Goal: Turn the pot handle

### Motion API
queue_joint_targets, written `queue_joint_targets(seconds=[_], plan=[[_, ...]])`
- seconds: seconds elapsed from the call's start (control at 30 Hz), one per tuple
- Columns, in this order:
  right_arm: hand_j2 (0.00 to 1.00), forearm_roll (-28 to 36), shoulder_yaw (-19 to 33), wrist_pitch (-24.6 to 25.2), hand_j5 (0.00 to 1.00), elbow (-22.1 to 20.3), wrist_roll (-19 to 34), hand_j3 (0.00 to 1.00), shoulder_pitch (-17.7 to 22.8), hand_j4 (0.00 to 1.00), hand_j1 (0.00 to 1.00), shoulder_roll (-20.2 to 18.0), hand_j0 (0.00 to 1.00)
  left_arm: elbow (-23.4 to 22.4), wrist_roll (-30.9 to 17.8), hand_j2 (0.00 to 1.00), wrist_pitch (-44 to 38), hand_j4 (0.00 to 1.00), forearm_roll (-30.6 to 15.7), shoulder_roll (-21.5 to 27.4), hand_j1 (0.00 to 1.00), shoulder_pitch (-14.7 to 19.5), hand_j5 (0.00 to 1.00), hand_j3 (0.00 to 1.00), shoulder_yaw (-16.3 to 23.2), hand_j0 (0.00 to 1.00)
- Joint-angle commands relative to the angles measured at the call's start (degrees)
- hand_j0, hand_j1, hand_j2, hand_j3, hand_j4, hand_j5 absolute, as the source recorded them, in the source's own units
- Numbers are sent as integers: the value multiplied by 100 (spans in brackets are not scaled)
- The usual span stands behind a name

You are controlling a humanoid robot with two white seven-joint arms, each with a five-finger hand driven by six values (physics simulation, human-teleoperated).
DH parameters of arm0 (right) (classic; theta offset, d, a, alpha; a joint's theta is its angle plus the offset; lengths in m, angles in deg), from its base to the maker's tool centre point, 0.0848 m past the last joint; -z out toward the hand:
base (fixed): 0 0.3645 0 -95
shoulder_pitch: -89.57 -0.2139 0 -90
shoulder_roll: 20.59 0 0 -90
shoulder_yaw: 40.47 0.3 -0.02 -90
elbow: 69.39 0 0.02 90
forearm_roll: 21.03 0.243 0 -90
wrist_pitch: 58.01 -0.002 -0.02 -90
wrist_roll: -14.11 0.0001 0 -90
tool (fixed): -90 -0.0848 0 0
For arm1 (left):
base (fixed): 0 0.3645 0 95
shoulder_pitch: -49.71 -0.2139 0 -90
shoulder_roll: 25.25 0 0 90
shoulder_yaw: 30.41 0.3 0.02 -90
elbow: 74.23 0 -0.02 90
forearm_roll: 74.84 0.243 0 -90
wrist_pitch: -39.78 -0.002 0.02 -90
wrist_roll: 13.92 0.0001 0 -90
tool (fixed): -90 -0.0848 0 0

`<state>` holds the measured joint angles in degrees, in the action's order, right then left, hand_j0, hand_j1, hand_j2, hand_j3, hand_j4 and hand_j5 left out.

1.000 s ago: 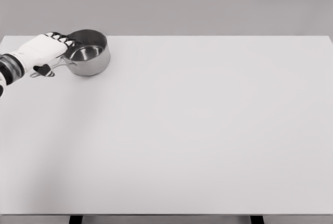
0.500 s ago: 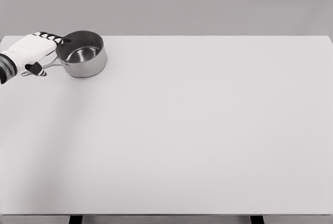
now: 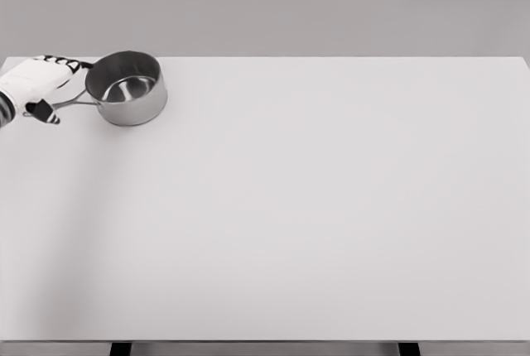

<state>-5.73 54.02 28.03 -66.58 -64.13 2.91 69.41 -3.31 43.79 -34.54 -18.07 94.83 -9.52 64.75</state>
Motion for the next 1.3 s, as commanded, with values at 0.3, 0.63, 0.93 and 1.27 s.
queue_joint_targets(seconds=[0.3,0.63,0.93,1.27], plan=[[100,-1,0,0,100,0,1,100,0,100,100,0,100,-492,12,100,-179,100,-8,16,100,229,100,100,3,100],[100,-1,0,0,100,0,1,100,0,100,100,0,100,-835,100,100,-188,100,1,7,100,483,100,100,20,100],[100,-1,0,0,100,0,1,100,0,100,100,0,100,-1212,259,100,-196,100,89,-2,100,712,100,100,55,100],[100,-1,0,0,100,0,1,100,0,100,100,0,100,-1309,487,100,-390,100,159,-55,100,808,100,100,99,100]])
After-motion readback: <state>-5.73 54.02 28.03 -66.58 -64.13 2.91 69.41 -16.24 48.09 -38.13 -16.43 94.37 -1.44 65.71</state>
